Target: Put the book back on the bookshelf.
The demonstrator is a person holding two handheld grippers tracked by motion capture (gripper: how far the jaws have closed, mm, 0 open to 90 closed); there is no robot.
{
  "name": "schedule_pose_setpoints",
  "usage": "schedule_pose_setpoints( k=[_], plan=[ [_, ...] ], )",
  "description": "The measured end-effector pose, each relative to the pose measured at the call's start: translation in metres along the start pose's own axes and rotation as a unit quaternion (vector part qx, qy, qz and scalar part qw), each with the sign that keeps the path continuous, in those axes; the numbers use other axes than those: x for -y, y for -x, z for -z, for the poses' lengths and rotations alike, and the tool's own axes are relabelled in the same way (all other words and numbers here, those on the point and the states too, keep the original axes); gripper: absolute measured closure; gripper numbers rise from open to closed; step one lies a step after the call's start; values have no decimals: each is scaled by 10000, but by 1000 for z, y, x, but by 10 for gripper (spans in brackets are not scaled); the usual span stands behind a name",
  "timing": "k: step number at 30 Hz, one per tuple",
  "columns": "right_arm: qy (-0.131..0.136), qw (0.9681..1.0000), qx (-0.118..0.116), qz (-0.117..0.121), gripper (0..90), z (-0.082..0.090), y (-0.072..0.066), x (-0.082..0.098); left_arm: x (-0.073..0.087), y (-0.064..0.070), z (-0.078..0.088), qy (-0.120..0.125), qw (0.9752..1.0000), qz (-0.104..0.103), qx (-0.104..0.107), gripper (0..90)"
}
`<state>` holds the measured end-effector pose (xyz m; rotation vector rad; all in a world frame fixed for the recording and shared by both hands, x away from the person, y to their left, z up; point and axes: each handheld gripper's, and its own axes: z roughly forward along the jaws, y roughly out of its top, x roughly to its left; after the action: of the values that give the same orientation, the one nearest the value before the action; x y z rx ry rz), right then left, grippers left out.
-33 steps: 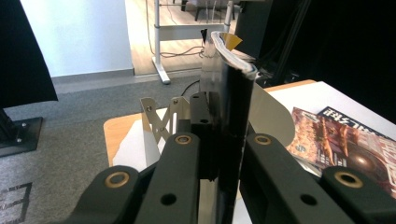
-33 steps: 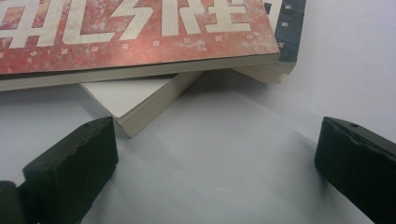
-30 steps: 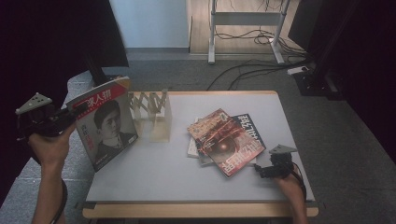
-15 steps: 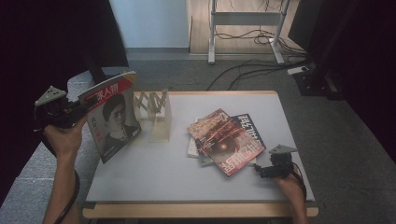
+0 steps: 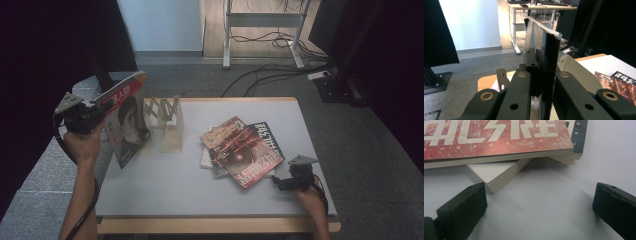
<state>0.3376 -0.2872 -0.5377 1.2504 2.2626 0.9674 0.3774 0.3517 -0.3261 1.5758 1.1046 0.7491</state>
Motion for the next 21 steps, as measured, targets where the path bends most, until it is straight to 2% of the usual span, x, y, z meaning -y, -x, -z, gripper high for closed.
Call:
schedule_pose_setpoints(
  k=[3,5,6,9,12,16,18,21],
  plan=[
    [0,10000,0,2,0,0,0,0,2,-2,2,-17,10000,16,66,866],
    [0,10000,0,1,0,0,0,0,3,-2,6,-98,9999,-43,48,865],
    [-1,10000,0,1,0,0,0,0,5,-3,9,-194,9997,-67,115,862],
    [7,10000,0,-2,0,0,0,0,7,-4,13,-269,9995,-103,131,859],
    [7,10000,0,-1,0,0,0,0,13,-7,20,-479,9986,-142,195,856],
    [7,10000,1,0,0,0,0,0,20,-11,24,-687,9973,-184,169,841],
    [7,10000,0,0,0,0,0,0,24,-13,27,-713,9972,-200,86,836],
    [8,10000,0,0,0,0,0,0,25,-17,30,-642,9978,-104,157,839]
  ],
)
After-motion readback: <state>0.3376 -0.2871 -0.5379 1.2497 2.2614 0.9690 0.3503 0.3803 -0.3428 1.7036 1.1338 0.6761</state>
